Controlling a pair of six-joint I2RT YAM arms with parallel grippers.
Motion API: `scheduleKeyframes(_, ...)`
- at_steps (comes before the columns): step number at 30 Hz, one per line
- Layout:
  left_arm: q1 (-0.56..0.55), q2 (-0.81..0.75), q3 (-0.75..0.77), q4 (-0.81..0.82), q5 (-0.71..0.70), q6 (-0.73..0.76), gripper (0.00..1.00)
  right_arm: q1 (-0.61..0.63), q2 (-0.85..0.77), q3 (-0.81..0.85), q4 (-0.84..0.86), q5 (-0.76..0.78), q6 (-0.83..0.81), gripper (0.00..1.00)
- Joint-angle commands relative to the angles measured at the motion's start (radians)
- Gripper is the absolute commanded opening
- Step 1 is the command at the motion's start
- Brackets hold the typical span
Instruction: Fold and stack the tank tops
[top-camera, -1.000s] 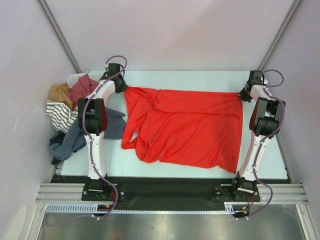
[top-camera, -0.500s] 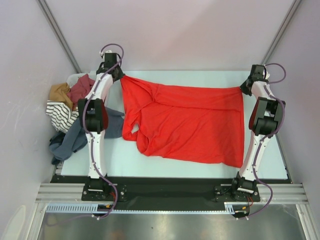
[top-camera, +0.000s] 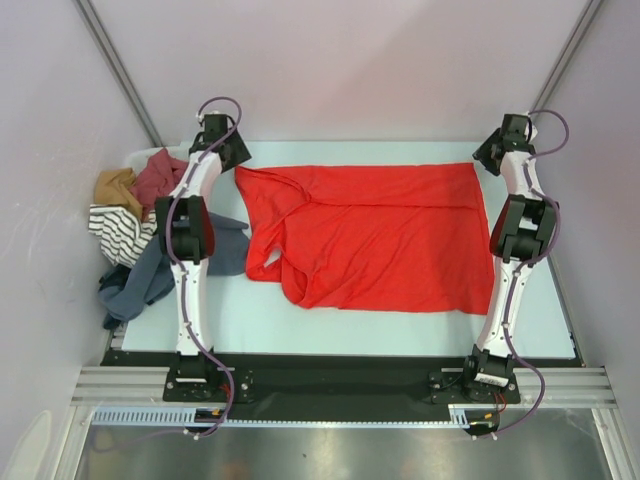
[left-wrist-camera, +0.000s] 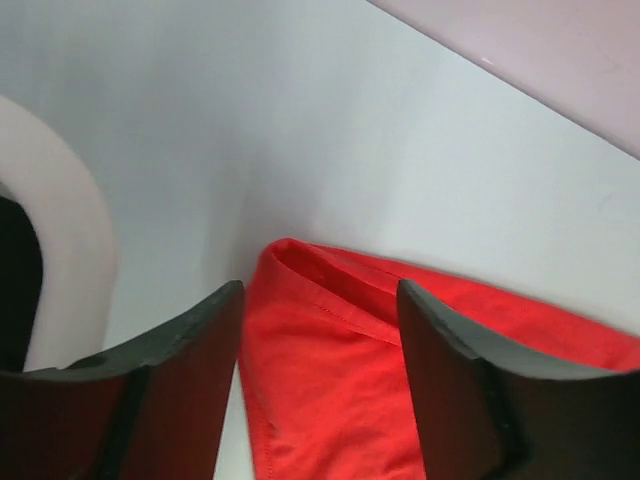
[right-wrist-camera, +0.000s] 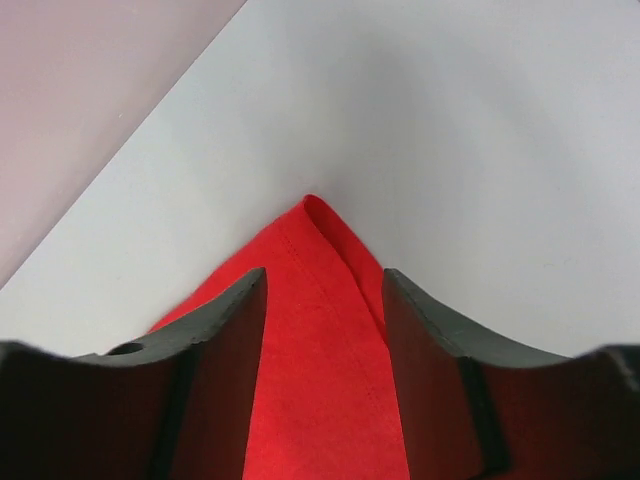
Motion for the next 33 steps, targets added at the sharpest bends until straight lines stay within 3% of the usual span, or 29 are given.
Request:
scheduleKeyframes(1, 0.022, -0.033, 0.011, -0.017, -0.016, -0.003, 0.7, 0.001, -0.055, 0.012, -0.031, -0.013, -0.01, 0.56)
scheduleKeyframes(3, 0.019, -0.095, -0.052, -0.016, -0.02, -0.004, 0.78, -0.002, -0.139, -0.121, -0.002, 0.001, -0.008, 0.63)
scheduleKeyframes(7, 0.01, -0.271, -0.259, 0.044, 0.009, -0.005, 0.82, -0.004, -0.308, -0.276, 0.03, 0.004, -0.002, 0.7)
scheduleKeyframes(14, -0.089, -0.567, -0.514, 0.061, 0.001, 0.037, 0.91, 0.017, -0.638, -0.718, 0.161, -0.019, 0.016, 0.72)
scheduleKeyframes(19, -0.174, -0.736, -0.739, 0.056, -0.104, 0.019, 0.91, 0.054, -0.839, -1.023, 0.256, -0.063, 0.024, 0.72)
scheduleKeyframes(23, -0.215, -0.892, -0.873, 0.004, -0.209, -0.023, 0.94, 0.077, -0.954, -1.15, 0.27, -0.076, 0.013, 0.72)
scheduleKeyframes(33, -0.235, -1.254, -1.376, 0.01, -0.431, -0.271, 1.0, 0.172, -1.184, -1.349, 0.301, -0.062, 0.007, 0.73)
